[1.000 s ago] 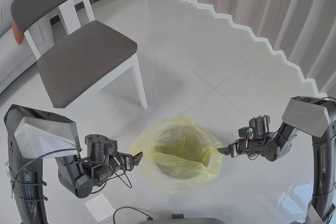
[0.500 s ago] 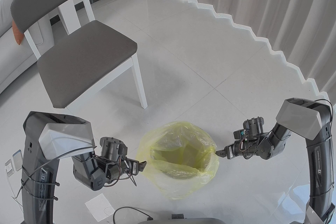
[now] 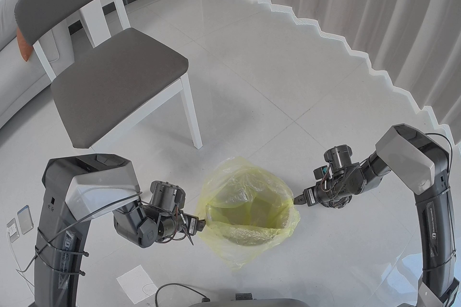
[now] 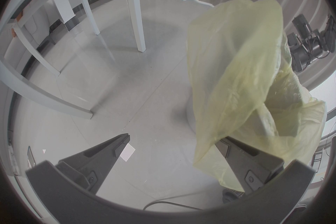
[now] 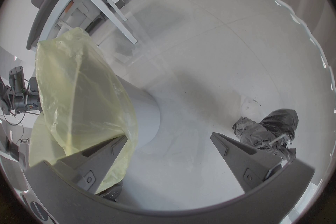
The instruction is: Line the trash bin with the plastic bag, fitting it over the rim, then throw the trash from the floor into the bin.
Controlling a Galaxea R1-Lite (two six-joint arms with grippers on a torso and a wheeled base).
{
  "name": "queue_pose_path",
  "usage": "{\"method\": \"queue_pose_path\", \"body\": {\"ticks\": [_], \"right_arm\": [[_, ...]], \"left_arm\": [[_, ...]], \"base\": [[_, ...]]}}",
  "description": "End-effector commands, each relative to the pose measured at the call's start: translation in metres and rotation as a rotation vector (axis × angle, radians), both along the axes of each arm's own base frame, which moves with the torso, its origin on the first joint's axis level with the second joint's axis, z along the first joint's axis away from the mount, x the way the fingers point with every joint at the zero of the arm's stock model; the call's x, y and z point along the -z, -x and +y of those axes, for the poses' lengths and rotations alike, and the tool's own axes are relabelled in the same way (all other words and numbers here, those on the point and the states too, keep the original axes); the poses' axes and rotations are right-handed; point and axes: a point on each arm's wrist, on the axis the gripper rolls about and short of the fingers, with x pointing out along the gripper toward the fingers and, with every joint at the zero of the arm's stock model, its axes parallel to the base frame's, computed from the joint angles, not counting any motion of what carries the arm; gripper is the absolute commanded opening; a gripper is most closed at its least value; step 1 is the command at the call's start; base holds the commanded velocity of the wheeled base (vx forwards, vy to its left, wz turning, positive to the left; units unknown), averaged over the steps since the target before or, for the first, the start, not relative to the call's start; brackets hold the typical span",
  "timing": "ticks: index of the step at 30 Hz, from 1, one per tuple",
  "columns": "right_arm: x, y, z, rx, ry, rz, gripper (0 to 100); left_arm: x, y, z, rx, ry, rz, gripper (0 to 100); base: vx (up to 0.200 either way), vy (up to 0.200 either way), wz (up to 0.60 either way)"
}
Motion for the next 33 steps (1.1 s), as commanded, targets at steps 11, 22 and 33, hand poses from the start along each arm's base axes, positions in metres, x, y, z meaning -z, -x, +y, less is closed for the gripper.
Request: {"method": "queue_pose_path", "body": {"ticks": [11, 22, 33], "right_arm": [[-0.001, -0.037, -0.013, 0.036, 0.044, 0.171, 100], [-0.048, -0.01, -0.051, 0.063, 0.054, 0.115, 100], [-0.108, 0.057, -0.015, -0.038, -0.003, -0.123, 100]], "left_arm": [[-0.005, -0.012, 0.006, -0.03, -0.05, 0.028, 100], [-0.031, 0.023, 0.023, -0.005, 0.038, -0.026, 100], [-0.031, 0.042, 0.032, -0.019, 0.084, -0.081, 100]], "base": [[0.0, 0.0, 0.0], [0.0, 0.0, 0.0], [0.0, 0.0, 0.0]]}}
